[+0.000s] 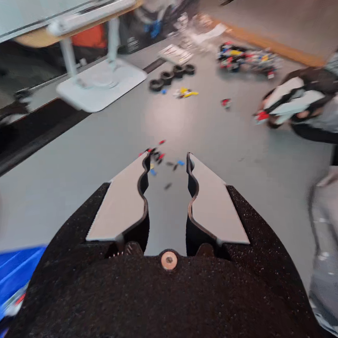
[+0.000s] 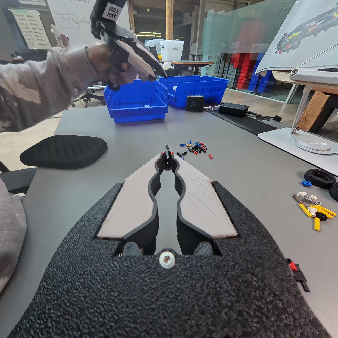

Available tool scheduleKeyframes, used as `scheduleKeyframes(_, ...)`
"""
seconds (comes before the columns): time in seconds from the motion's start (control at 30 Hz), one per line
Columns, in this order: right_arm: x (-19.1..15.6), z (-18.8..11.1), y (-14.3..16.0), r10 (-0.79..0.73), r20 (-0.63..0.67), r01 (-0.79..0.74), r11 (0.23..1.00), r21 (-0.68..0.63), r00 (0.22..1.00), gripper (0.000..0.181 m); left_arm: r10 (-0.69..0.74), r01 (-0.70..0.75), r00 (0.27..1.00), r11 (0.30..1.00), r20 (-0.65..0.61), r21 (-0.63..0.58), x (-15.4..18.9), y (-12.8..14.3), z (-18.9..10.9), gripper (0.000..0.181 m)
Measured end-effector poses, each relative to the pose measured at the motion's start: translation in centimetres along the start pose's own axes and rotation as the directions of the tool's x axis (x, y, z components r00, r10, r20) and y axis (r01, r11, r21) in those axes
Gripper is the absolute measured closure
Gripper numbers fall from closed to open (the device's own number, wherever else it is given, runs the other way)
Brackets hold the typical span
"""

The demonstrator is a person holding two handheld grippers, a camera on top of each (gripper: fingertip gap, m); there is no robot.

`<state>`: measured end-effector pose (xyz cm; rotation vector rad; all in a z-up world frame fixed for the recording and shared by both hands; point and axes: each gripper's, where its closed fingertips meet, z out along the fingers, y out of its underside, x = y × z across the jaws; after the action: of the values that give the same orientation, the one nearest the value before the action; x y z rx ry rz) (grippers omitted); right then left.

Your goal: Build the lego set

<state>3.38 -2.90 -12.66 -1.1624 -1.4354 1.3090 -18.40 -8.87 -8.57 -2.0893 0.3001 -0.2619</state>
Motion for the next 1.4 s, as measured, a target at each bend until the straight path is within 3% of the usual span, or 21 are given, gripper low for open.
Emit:
scheduleKeyframes(0.03,-0.2,0.1,0.0,0.012,0.011,-0.012,1.000,0.003,1.000,0.175,0.016,-0.009,0.991,0.998,-0.135,0.057,4.1,-0.9,1.9,0.141)
scheduleKeyframes(0.13,-0.8,0.2,0.0,0.043,0.045,-0.044,0.999,0.014,0.998,0.175,0.079,-0.032,0.909,0.992,-0.410,0.119,14.0,-0.8,7.2,0.135)
scheduleKeyframes(0.2,-1.5,0.2,-0.3,0.063,0.082,-0.066,0.997,0.035,0.995,0.175,0.143,-0.092,0.865,0.987,-0.481,0.128,18.0,0.4,10.0,0.133)
scheduleKeyframes(0.3,-2.7,0.4,-0.8,0.133,0.165,-0.144,0.988,0.059,0.977,0.175,0.187,-0.127,0.850,0.980,-0.493,0.152,20.7,1.3,11.9,0.143)
scheduleKeyframes(0.43,-3.9,1.2,-1.8,0.201,0.247,-0.225,0.971,0.076,0.948,0.175,0.265,-0.185,0.876,0.956,-0.404,0.226,20.7,1.8,11.7,0.168)
scheduleKeyframes(0.63,-3.6,1.3,-2.0,0.305,0.272,-0.340,0.936,0.092,0.913,0.175,0.293,-0.205,0.866,0.947,-0.406,0.246,20.5,2.1,11.3,0.181)
scheduleKeyframes(0.7,-3.2,1.1,-1.9,0.325,0.264,-0.359,0.929,0.090,0.908,0.175,0.283,-0.190,0.867,0.949,-0.410,0.253,20.5,2.0,11.4,0.175)
scheduleKeyframes(0.83,-3.4,1.0,-1.8,0.326,0.267,-0.359,0.929,0.084,0.907,0.175,0.227,-0.116,0.866,0.958,-0.446,0.263,20.6,1.5,11.2,0.144)
scheduleKeyframes(0.93,-4.1,1.3,-1.4,0.300,0.282,-0.329,0.942,0.061,0.911,0.175,0.215,-0.112,0.861,0.964,-0.460,0.240,20.8,1.8,11.3,0.164)
scheduleKeyframes(1.07,-4.3,1.4,-1.1,0.281,0.284,-0.306,0.951,0.050,0.917,0.175,0.236,-0.150,0.856,0.965,-0.459,0.217,20.9,2.4,11.3,0.165)
scheduleKeyframes(1.37,-4.0,0.7,-1.0,0.150,0.253,-0.162,0.986,0.028,0.956,0.175,0.138,-0.014,0.798,0.978,-0.587,0.210,20.5,1.7,9.4,0.171)
scheduleKeyframes(1.4,-3.5,0.5,-1.2,0.145,0.231,-0.158,0.986,0.042,0.962,0.175,0.134,-0.009,0.801,0.977,-0.584,0.211,20.3,1.6,9.4,0.181)
